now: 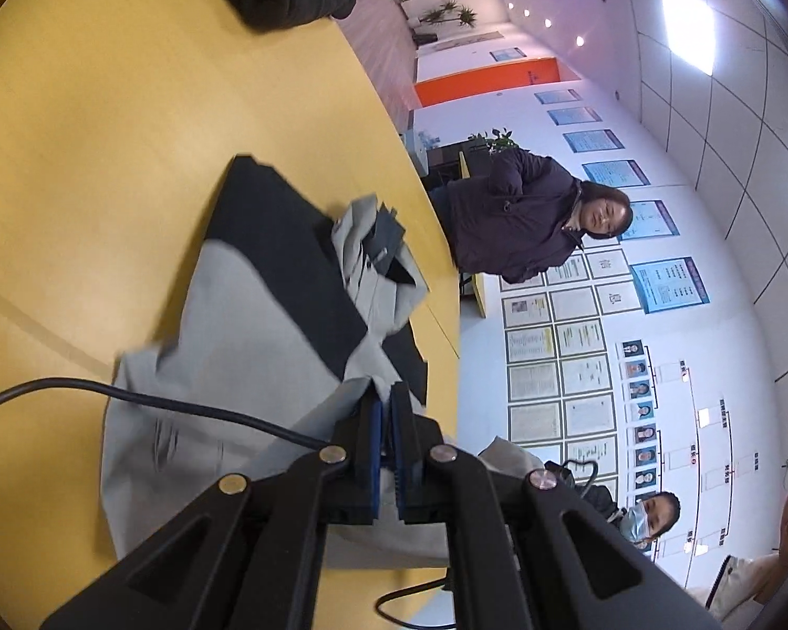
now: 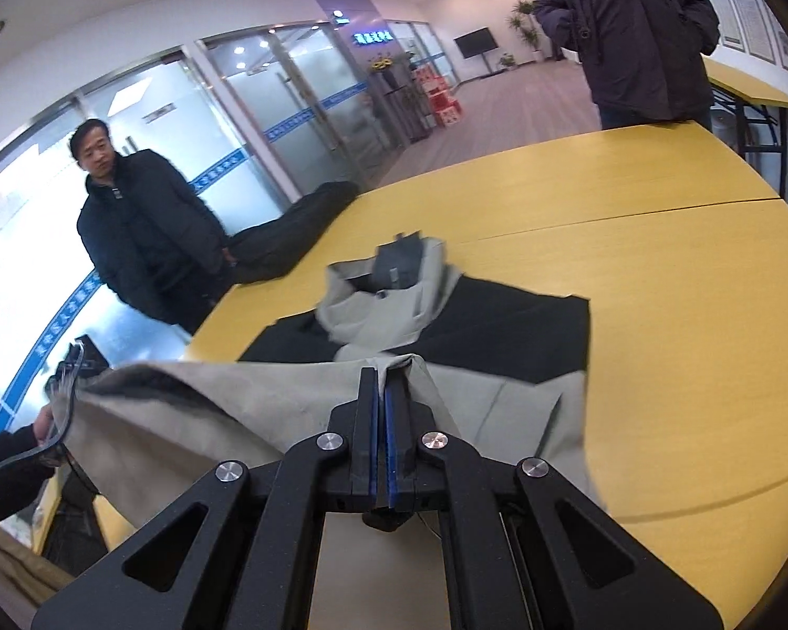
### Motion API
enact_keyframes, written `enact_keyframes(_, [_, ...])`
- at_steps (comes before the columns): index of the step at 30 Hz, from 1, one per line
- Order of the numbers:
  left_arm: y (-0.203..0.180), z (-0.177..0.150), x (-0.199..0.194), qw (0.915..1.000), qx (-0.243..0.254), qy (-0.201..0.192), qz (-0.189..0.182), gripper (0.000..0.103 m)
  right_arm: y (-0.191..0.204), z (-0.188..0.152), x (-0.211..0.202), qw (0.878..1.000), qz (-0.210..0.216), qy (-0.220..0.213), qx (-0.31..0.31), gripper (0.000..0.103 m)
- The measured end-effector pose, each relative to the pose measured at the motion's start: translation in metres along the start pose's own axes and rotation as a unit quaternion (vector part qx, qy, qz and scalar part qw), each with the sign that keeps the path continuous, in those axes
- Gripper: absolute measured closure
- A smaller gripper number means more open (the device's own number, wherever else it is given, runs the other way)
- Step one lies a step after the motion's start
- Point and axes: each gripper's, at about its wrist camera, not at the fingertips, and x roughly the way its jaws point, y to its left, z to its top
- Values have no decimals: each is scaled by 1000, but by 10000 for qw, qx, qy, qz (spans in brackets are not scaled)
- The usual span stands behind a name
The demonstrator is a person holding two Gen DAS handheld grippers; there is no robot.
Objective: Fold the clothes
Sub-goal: 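Lift the hem with both grippers and fold it toward the collar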
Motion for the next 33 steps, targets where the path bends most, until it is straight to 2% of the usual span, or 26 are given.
enact_keyframes(6, [11, 69, 56, 9995, 95, -302, -89, 100, -45, 25, 38, 9990, -343, -230, 155, 102])
enact_keyframes(10, [8, 106, 78, 9984, 284, -471, -96, 99, -71, 41, 55, 9975, -523, -414, 230, 102])
enact_keyframes(14, [9, 139, 91, 9968, 411, -675, -149, 103, -82, 54, 81, 9980, -563, -270, 24, 102])
enact_keyframes(16, [15, 152, 99, 9968, 453, -665, 35, 103, -92, 55, 100, 9979, -628, -135, 16, 102])
enact_keyframes(19, [20, 153, 109, 9963, 648, -461, 320, 103, -107, 53, 119, 9971, -762, 2, 59, 101])
enact_keyframes(22, [15, 142, 105, 9947, 891, -344, 382, 103, -114, 49, 135, 9946, -1017, 204, -45, 99])
enact_keyframes(25, [-13, 117, 82, 9870, 1524, -139, 482, 101, -108, 47, 136, 9920, -1193, 298, -283, 94])
enact_keyframes(26, [-26, 108, 73, 9819, 1790, -66, 615, 101, -103, 47, 132, 9915, -1212, 290, -384, 90])
enact_keyframes(29, [-70, 69, 28, 9663, 2495, -6, 630, 100, -88, 48, 122, 9892, -1268, 266, -684, 79])
enact_keyframes(31, [-95, 49, -7, 9592, 2751, -152, 637, 95, -72, 48, 106, 9882, -1275, -5, -853, 44])
enact_keyframes(32, [-108, 39, -25, 9547, 2883, -266, 680, 89, -64, 49, 97, 9873, -1275, -165, -935, 16])
enact_keyframes(33, [-116, 31, -37, 9513, 2980, -306, 724, 85, -61, 50, 88, 9876, -1245, -336, -892, 12])
